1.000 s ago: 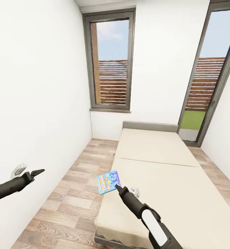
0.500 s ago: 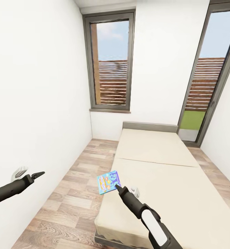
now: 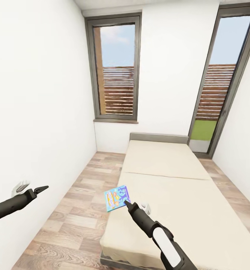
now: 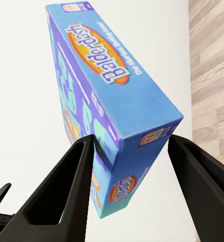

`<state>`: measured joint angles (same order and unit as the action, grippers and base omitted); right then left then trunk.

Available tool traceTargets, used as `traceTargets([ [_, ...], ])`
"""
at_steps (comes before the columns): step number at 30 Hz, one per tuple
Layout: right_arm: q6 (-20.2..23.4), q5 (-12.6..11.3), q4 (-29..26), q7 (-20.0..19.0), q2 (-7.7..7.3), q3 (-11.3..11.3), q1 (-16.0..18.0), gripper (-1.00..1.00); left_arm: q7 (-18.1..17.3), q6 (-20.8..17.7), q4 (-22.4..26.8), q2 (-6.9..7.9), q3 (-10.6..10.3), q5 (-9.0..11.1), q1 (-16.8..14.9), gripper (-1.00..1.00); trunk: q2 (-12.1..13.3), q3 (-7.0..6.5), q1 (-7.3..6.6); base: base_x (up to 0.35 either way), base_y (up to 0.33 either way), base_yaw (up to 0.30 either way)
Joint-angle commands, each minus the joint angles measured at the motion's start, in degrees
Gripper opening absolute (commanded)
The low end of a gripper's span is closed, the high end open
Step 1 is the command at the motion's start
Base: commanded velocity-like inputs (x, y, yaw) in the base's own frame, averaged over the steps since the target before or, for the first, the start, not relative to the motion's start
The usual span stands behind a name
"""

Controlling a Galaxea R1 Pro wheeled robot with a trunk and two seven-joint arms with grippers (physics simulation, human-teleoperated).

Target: Put all the toys in the child's room - the three board games (two on the bed and one on the table), the two jigsaw puzzles on the table, and the tennis ball on the table - inside the toy box on the table in the child's room.

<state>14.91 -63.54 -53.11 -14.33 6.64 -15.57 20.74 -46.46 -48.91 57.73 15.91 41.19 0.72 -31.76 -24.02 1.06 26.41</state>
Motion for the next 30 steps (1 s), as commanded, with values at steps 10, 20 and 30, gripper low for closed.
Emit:
traceTargets([
  [10, 0.2, -0.4, 0.1, -0.1, 0.12, 0.0, 0.1, -1.00, -0.3, -0.5, 0.0, 0.00, 0.1, 0.1, -0.1, 1.00, -0.1, -0.49, 0.04, 0.000, 0.000, -0.217],
  [20, 0.2, -0.4, 0.1, -0.1, 0.13, 0.0, 0.0, -1.00, -0.2, -0.3, 0.0, 0.00, 0.1, 0.1, -0.1, 1.00, 1.1, -1.65, -0.63, 0.000, 0.000, -0.223],
  [30, -2.0, -0.4, 0.1, -0.2, 0.06, -0.2, 0.0, -1.00, -0.2, -0.3, 0.0, 0.00, 0.1, 0.1, -0.1, 1.00, 1.1, -2.04, -0.63, 0.000, 0.000, -0.142],
])
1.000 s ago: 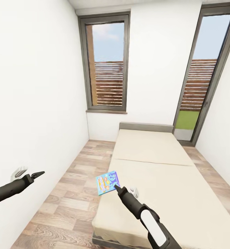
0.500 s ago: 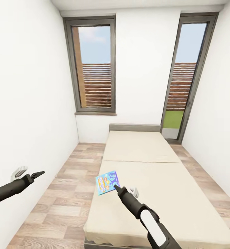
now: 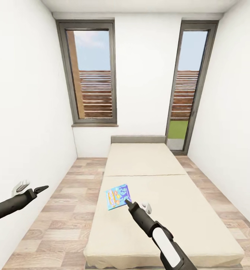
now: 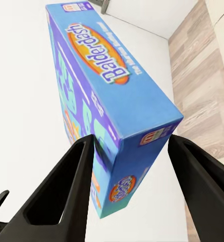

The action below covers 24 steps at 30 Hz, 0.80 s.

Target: Put all the toys in the child's room - the three board games (two on the bed and one on the table), the two jigsaw puzzles on the table, and the tennis ball on the table - inside the toy box on the table in the child's room.

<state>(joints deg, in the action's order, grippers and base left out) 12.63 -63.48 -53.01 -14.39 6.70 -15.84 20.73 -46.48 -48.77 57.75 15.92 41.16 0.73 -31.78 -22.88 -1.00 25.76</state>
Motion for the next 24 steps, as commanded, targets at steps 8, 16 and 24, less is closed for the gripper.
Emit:
traceTargets([
  [8, 0.0, -0.5, 0.0, -0.1, 0.06, -0.1, 0.0, -1.00, 0.1, -0.4, 0.0, -0.01, 0.1, 0.1, 0.0, 1.00, 0.0, 0.01, 0.02, 0.000, 0.000, -0.008],
  [16, 0.0, -0.5, 0.0, -0.1, 0.09, 0.0, 0.0, -1.00, -0.2, -0.2, 0.0, -0.05, 0.1, 0.1, 0.0, 1.00, 0.0, 0.00, 0.02, 0.000, 0.000, 0.000],
  [24, -0.1, -0.5, 0.0, 0.0, 0.15, 0.0, 0.1, -1.00, -0.4, -0.1, 0.1, -0.03, 0.1, 0.1, 0.0, 1.00, 0.0, -0.30, 0.02, 0.000, 0.000, -0.156],
])
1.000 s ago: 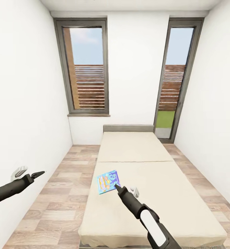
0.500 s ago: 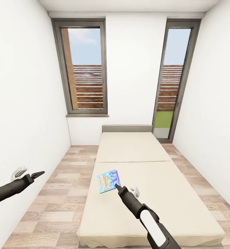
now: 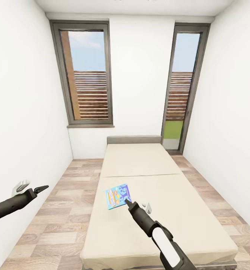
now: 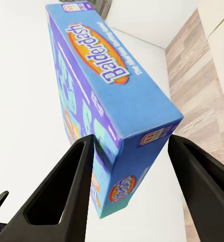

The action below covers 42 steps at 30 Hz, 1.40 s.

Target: Put all the toys in the child's room - the three board games (two on the bed and one on the table), the two jigsaw puzzles on the table, and the tennis ball on the table - inside the toy box on the table in the child's room.

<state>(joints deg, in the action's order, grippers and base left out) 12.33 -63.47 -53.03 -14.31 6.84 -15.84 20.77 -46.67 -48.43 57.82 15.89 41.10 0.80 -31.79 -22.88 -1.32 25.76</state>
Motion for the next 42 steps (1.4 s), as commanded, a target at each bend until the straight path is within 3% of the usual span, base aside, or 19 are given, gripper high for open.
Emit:
traceTargets([
  [1, 0.2, -0.5, 0.0, -0.1, 0.01, 0.0, 0.0, -1.00, -0.2, -0.4, 0.0, 0.00, 0.1, 0.1, 0.0, 1.00, 0.0, -0.03, 0.02, 0.000, 0.000, -0.220],
  [42, 0.1, -0.5, 0.4, 0.1, 0.27, 0.0, 0.1, -1.00, 0.3, -0.4, 0.0, -0.33, -0.1, 0.0, 0.0, 1.00, 0.0, -2.31, 0.02, 0.000, 0.000, -0.230],
])
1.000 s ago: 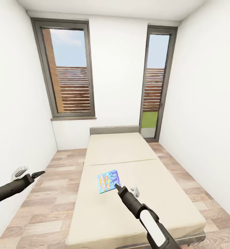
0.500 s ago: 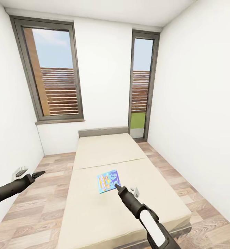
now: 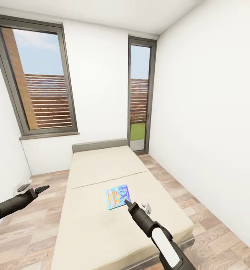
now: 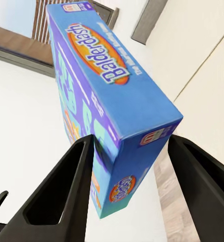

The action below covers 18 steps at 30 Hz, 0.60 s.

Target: Put all the toys in the child's room - the three board games (two on the bed and one on the table), the two jigsaw puzzles on the table, and the tennis ball on the table - inside the toy box on the table in the child's room.

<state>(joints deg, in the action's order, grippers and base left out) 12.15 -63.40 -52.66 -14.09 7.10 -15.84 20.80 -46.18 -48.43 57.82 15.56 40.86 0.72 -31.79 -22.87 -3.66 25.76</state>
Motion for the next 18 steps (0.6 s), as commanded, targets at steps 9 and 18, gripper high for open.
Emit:
traceTargets([
  [9, 0.3, -0.6, 1.3, -0.1, 0.02, 0.2, 0.0, -1.00, 0.0, -0.4, 0.0, -0.09, 0.2, 0.1, 0.0, 1.00, 0.0, -0.48, 0.02, 0.000, 0.000, -0.231],
  [18, 0.3, -0.6, 1.4, -0.1, 0.02, 0.2, 0.0, -1.00, 0.1, -0.4, 0.0, -0.15, 0.2, 0.0, 0.0, 1.00, 0.0, -0.98, 0.02, 0.000, 0.000, -0.231],
])
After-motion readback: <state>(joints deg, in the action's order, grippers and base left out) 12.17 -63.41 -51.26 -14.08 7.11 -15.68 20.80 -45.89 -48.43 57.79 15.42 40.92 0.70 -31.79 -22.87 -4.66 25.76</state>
